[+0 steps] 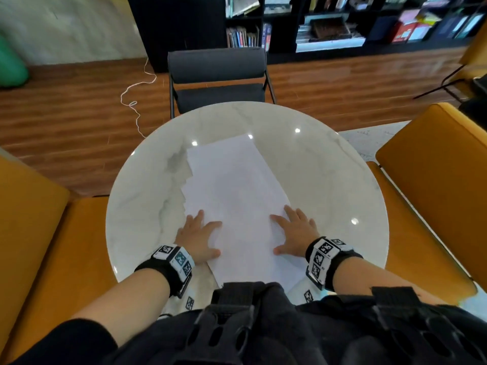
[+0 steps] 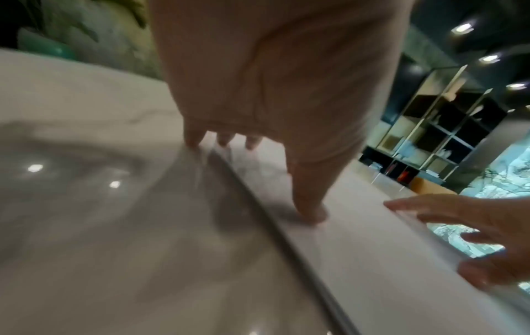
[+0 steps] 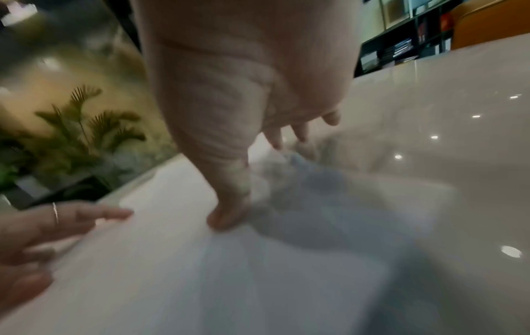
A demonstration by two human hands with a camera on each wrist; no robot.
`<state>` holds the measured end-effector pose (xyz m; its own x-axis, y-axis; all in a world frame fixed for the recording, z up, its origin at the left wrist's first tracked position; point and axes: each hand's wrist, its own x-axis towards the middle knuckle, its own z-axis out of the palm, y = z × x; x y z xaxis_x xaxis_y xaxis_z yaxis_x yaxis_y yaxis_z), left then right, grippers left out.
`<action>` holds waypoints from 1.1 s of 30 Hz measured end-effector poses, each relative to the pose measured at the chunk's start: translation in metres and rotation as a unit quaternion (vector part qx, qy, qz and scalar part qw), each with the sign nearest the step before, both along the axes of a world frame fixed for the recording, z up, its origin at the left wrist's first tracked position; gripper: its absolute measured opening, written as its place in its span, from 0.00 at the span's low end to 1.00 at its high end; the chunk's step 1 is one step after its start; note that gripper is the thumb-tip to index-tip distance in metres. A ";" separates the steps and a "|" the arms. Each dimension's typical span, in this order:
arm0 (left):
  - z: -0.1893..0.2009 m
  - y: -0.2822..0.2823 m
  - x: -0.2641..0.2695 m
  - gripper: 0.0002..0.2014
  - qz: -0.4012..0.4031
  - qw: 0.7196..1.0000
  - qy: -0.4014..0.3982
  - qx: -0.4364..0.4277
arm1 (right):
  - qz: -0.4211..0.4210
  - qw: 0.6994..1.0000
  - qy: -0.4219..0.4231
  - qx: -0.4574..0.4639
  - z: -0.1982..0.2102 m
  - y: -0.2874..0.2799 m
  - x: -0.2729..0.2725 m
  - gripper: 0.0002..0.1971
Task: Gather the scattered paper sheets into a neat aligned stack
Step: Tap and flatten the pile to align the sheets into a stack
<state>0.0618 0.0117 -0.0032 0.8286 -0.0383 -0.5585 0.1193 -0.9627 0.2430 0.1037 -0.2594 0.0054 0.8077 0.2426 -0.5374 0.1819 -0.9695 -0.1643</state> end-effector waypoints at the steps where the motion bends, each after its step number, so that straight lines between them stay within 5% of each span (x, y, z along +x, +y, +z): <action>1: -0.005 -0.001 -0.005 0.41 0.011 1.000 -0.001 0.005 | -0.020 1.000 -0.006 -0.004 -0.005 0.001 -0.005 0.47; 6: -0.006 -0.017 -0.006 0.42 0.167 0.984 -0.063 -0.027 | -0.128 0.990 -0.067 0.001 -0.009 0.018 0.003 0.51; 14: -0.010 -0.017 0.013 0.39 0.127 0.991 -0.032 -0.031 | -0.158 0.986 -0.020 0.046 -0.012 0.027 0.036 0.61; 23: -0.010 -0.018 0.033 0.36 0.134 0.990 -0.032 -0.033 | -0.284 0.950 -0.038 0.127 -0.002 0.039 0.092 0.49; 29: -0.007 -0.019 0.039 0.36 0.125 0.991 -0.036 -0.021 | -0.278 0.959 0.017 0.061 0.003 0.051 0.106 0.41; 31: -0.007 -0.019 0.039 0.36 0.126 0.991 -0.032 -0.023 | -0.288 0.948 0.010 0.133 0.004 0.051 0.110 0.38; 33: -0.008 -0.018 0.039 0.37 0.125 0.991 -0.029 -0.024 | -0.344 0.898 0.019 0.275 0.004 0.049 0.114 0.36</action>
<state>0.1011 -0.0063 -0.0110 0.8464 0.1473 -0.5118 0.3371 -0.8921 0.3008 0.2182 -0.2099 0.0097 0.8521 -0.0692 -0.5187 -0.4439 -0.6206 -0.6464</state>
